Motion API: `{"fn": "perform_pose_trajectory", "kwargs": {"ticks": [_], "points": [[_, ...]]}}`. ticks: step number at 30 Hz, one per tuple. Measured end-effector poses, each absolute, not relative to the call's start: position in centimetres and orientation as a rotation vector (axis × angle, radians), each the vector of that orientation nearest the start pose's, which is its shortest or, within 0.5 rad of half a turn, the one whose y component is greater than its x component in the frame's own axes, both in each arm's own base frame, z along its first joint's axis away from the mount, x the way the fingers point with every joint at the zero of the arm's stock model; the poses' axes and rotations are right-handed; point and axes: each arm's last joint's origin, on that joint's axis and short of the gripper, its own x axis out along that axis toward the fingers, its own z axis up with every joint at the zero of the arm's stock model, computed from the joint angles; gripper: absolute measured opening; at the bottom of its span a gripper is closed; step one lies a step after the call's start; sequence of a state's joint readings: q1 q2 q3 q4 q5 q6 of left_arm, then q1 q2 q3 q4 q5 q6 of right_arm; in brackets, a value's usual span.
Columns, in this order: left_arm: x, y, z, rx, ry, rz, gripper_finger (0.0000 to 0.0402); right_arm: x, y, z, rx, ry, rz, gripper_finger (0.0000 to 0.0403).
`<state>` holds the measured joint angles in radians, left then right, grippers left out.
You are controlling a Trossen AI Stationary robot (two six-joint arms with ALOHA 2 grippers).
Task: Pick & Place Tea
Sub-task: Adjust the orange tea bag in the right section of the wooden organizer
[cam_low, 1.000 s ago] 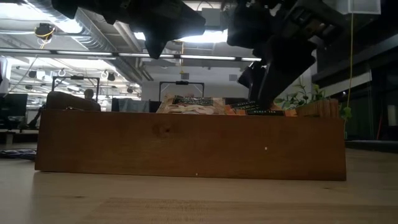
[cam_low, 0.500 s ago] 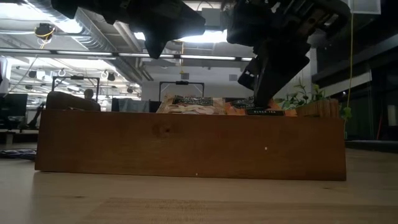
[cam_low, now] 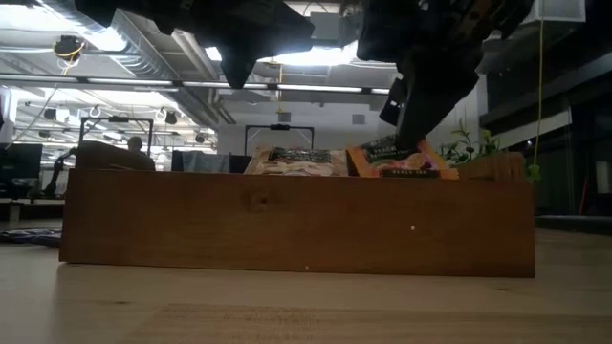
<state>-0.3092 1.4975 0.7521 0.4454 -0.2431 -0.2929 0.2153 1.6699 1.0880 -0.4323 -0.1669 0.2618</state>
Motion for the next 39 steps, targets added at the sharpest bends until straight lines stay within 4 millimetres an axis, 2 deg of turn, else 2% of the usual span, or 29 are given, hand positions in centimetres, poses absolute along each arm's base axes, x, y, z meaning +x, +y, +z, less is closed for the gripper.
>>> {"fn": "perform_pose_trajectory", "kwargs": {"ticks": [10, 20, 24, 29, 35, 39], "points": [[30.0, -8.9, 21.6, -0.209, 0.296, -0.022, 0.0068, 31.5, 8.8, 18.7, 0.271, 1.025, 0.134, 0.0003], [30.0, -8.8, 21.6, -0.205, 0.291, 0.003, 0.0068, 29.2, 9.1, 20.5, 0.32, 0.923, 0.036, 0.0002], [30.0, -8.8, 21.7, -0.206, 0.289, 0.003, 0.0068, 28.5, 9.8, 19.9, 0.343, 0.93, 0.0, 0.0002], [30.0, -8.8, 21.7, -0.207, 0.286, 0.003, 0.0068, 28.2, 10.5, 18.8, 0.375, 0.901, 0.007, 0.0002], [30.0, -8.8, 21.7, -0.207, 0.284, 0.002, 0.0068, 28.0, 10.7, 18.6, 0.389, 0.889, -0.007, 0.0003], [30.0, -8.8, 21.7, -0.207, 0.284, 0.002, 0.0068, 28.0, 10.9, 18.7, 0.387, 0.883, -0.003, 0.0019]]}}
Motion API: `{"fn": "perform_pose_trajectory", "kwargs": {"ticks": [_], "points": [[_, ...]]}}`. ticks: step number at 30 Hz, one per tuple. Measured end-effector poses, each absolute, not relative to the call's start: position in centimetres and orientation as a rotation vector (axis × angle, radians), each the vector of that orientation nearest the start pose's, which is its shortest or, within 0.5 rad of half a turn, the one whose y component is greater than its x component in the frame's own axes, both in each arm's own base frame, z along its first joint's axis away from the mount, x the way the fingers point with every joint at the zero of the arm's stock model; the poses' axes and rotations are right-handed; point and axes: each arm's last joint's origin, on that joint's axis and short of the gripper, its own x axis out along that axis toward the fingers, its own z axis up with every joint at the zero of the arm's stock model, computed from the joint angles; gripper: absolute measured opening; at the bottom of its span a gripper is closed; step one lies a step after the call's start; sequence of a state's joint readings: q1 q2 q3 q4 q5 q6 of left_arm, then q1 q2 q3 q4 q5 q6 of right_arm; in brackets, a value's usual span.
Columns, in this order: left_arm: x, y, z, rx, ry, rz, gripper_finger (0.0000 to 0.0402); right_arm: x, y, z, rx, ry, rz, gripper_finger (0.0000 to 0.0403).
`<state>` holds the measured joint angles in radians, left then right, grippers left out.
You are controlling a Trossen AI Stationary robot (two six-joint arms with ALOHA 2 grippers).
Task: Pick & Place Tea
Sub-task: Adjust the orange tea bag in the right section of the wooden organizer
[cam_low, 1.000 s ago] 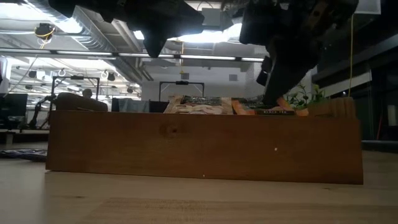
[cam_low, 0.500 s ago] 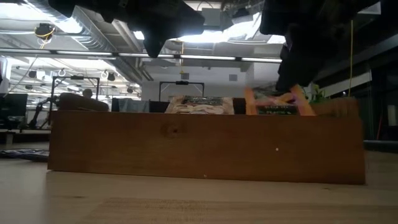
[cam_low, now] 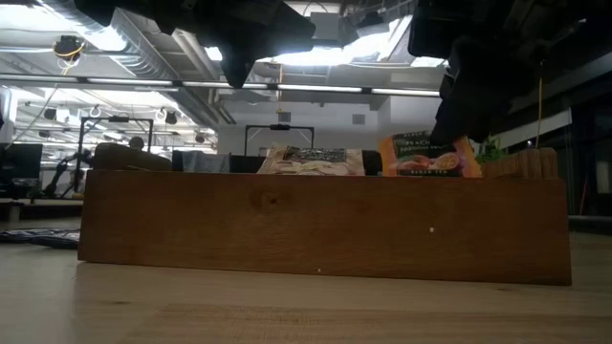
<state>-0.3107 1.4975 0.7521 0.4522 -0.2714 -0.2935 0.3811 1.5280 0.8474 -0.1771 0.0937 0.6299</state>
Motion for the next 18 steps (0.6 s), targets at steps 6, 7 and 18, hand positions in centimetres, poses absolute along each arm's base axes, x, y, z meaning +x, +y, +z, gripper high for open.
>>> {"fn": "perform_pose_trajectory", "kwargs": {"ticks": [6, 7, 18], "points": [[30.03, -8.83, 21.71, -0.208, 0.284, 0.002, 0.0068, 27.84, 11.15, 18.66, 0.405, 0.885, -0.012, 0.0052], [30.03, -8.83, 21.71, -0.207, 0.284, 0.002, 0.0068, 27.83, 11.16, 18.65, 0.408, 0.886, -0.014, 0.006], [30.03, -8.83, 21.71, -0.207, 0.284, 0.002, 0.0068, 27.82, 11.15, 18.64, 0.326, 0.887, 0.028, 0.0133]]}}
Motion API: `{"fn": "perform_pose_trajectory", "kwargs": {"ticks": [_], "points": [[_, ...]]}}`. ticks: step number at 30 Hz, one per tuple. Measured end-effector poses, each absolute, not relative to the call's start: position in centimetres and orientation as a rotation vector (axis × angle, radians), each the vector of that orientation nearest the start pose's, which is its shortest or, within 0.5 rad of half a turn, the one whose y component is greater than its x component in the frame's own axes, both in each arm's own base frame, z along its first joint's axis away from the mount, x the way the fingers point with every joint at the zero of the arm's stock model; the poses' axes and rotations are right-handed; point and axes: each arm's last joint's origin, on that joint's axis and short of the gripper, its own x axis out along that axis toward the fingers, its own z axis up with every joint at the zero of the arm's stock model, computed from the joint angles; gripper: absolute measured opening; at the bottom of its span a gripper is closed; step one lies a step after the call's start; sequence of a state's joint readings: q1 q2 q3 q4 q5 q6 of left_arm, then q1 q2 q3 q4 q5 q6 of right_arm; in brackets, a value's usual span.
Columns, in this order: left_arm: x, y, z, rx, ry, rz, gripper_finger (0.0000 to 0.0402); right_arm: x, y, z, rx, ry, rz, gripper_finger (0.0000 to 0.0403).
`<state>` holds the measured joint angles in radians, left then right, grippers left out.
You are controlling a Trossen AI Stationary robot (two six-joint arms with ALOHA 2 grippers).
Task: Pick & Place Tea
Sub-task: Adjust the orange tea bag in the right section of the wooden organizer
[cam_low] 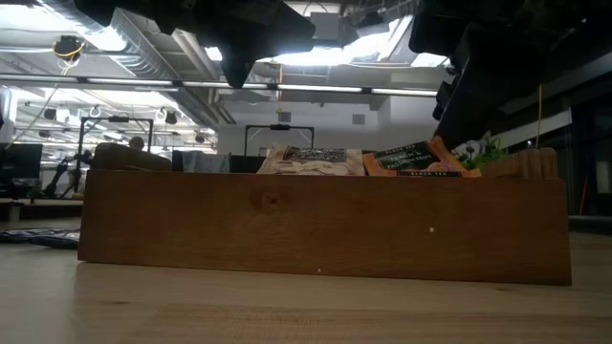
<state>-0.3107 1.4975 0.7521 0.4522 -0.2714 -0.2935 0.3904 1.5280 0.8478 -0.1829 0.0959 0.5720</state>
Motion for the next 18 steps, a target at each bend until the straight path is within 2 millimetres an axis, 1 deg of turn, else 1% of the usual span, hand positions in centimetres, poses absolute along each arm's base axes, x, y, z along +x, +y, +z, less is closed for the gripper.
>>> {"fn": "perform_pose_trajectory", "kwargs": {"ticks": [6, 10, 14, 18], "points": [[30.0, -8.8, 21.7, -0.207, 0.284, 0.003, 0.0068, 28.1, 10.4, 18.7, 0.222, 0.886, 0.084, 0.0134], [30.0, -8.8, 21.7, -0.207, 0.284, 0.003, 0.0068, 28.7, 10.0, 19.3, 0.161, 0.875, 0.164, 0.0134], [30.0, -8.8, 21.7, -0.207, 0.284, 0.003, 0.0068, 29.4, 9.3, 20.0, 0.197, 0.872, 0.24, 0.0134], [30.0, -8.8, 21.7, -0.207, 0.285, 0.003, 0.0068, 30.3, 8.4, 19.6, 0.25, 0.921, 0.281, 0.0133]]}}
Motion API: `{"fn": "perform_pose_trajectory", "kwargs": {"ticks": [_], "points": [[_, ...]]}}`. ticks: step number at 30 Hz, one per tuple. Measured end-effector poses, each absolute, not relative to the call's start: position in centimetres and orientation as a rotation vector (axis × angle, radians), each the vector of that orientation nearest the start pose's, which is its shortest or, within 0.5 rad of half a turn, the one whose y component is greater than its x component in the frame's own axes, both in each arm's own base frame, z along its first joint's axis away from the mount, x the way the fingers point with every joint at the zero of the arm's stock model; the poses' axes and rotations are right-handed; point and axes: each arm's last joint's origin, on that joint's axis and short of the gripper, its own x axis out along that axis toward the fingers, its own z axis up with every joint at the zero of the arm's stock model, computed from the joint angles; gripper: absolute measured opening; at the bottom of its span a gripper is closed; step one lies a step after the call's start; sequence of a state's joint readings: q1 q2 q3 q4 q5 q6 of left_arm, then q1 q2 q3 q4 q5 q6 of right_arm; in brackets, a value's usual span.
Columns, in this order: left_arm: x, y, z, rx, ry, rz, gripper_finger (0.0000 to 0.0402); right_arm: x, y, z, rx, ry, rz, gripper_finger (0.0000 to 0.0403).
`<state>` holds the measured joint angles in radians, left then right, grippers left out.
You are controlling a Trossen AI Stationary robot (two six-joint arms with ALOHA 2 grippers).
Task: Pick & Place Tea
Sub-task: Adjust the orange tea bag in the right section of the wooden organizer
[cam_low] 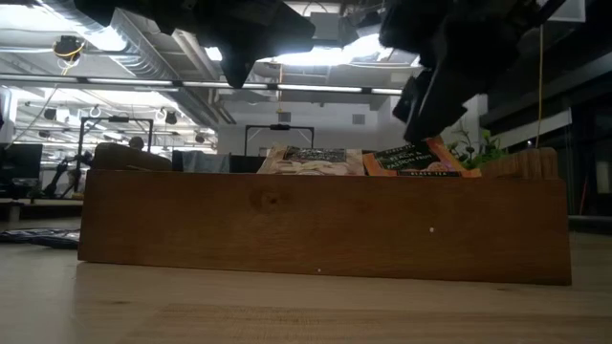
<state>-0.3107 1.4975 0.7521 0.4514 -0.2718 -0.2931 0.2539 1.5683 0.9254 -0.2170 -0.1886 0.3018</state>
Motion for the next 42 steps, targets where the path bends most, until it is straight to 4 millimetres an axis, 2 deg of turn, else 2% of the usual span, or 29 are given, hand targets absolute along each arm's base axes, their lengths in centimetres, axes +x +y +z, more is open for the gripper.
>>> {"fn": "perform_pose_trajectory", "kwargs": {"ticks": [9, 18, 28, 34, 42], "points": [[30.0, -8.8, 21.6, -0.198, 0.291, 0.002, 0.0068, 32.2, 7.3, 18.8, 0.219, 1.021, 0.287, 0.0133], [30.0, -8.8, 21.6, -0.194, 0.294, 0.002, 0.0068, 32.6, 7.5, 19.1, 0.254, 1.046, 0.321, 0.0129], [30.0, -8.8, 21.6, -0.187, 0.293, -0.001, 0.0068, 32.6, 7.5, 18.9, 0.276, 1.058, 0.318, 0.0079], [30.0, -8.8, 21.6, -0.186, 0.293, -0.001, 0.0068, 32.6, 7.5, 18.9, 0.278, 1.058, 0.317, 0.0013], [30.0, -8.8, 21.6, -0.188, 0.291, 0.011, 0.0068, 32.5, 7.8, 18.9, 0.338, 1.079, 0.285, 0.0004]]}}
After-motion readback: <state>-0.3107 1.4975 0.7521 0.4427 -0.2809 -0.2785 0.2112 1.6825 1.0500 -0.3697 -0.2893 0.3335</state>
